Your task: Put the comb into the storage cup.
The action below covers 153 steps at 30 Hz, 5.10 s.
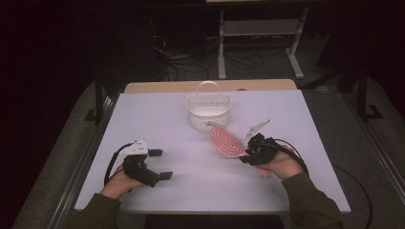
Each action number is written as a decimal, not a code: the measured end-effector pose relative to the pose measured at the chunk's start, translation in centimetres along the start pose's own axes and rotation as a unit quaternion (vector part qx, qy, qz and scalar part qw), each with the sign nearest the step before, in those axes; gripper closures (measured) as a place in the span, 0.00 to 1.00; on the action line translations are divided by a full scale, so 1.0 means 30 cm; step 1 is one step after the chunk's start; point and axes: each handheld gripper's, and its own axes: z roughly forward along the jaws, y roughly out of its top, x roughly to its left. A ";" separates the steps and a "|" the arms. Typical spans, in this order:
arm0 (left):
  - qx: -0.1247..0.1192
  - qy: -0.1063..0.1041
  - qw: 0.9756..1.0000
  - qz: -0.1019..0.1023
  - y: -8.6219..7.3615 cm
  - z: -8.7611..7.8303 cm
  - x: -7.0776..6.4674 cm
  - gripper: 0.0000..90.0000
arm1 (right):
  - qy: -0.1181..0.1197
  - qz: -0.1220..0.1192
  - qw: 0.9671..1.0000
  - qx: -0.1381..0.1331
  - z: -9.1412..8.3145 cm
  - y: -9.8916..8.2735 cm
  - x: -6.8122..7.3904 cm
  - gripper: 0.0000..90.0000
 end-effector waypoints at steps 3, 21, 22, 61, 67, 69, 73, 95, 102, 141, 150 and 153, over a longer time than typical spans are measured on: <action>0.000 0.001 1.000 0.000 0.000 0.001 0.002 0.00 | -0.001 0.000 1.000 -0.024 -0.004 0.002 -0.002 0.76; -0.018 0.012 1.000 -0.002 0.031 0.004 0.007 0.00 | 0.005 -0.002 0.993 -0.121 -0.009 0.037 0.006 0.76; -0.018 0.012 1.000 -0.002 0.034 0.007 0.008 0.00 | 0.003 -0.001 0.992 -0.125 -0.011 0.039 0.007 0.76; -0.043 -0.007 0.999 0.002 0.185 0.142 0.031 0.00 | -0.006 -0.004 0.977 -0.213 -0.034 0.078 0.001 0.76; -0.048 -0.017 0.999 0.006 0.213 0.172 0.020 0.00 | -0.009 -0.015 0.978 -0.208 -0.022 0.082 0.021 0.76; -0.049 -0.019 0.999 0.008 0.220 0.181 0.018 0.00 | -0.008 -0.017 0.979 -0.205 -0.017 0.083 0.025 0.76; -0.055 -0.024 0.998 0.010 0.233 0.197 0.014 0.00 | -0.008 -0.022 0.979 -0.203 -0.005 0.085 0.030 0.76; -0.073 -0.026 0.997 0.004 0.267 0.205 -0.022 0.00 | 0.019 -0.036 0.979 -0.202 0.037 0.100 0.069 0.76; -0.078 -0.024 0.997 0.000 0.271 0.204 -0.023 0.00 | 0.022 -0.035 0.979 -0.201 0.045 0.102 0.076 0.76; -0.084 0.016 0.996 -0.026 0.298 0.196 -0.046 0.06 | 0.025 -0.041 0.979 -0.196 0.121 0.115 0.141 0.76; -0.090 0.027 0.995 -0.042 0.299 0.185 -0.041 0.21 | 0.021 -0.043 0.980 -0.195 0.130 0.115 0.150 0.76; -0.091 0.028 0.994 -0.045 0.300 0.182 -0.038 0.25 | 0.020 -0.043 0.980 -0.195 0.131 0.114 0.152 0.76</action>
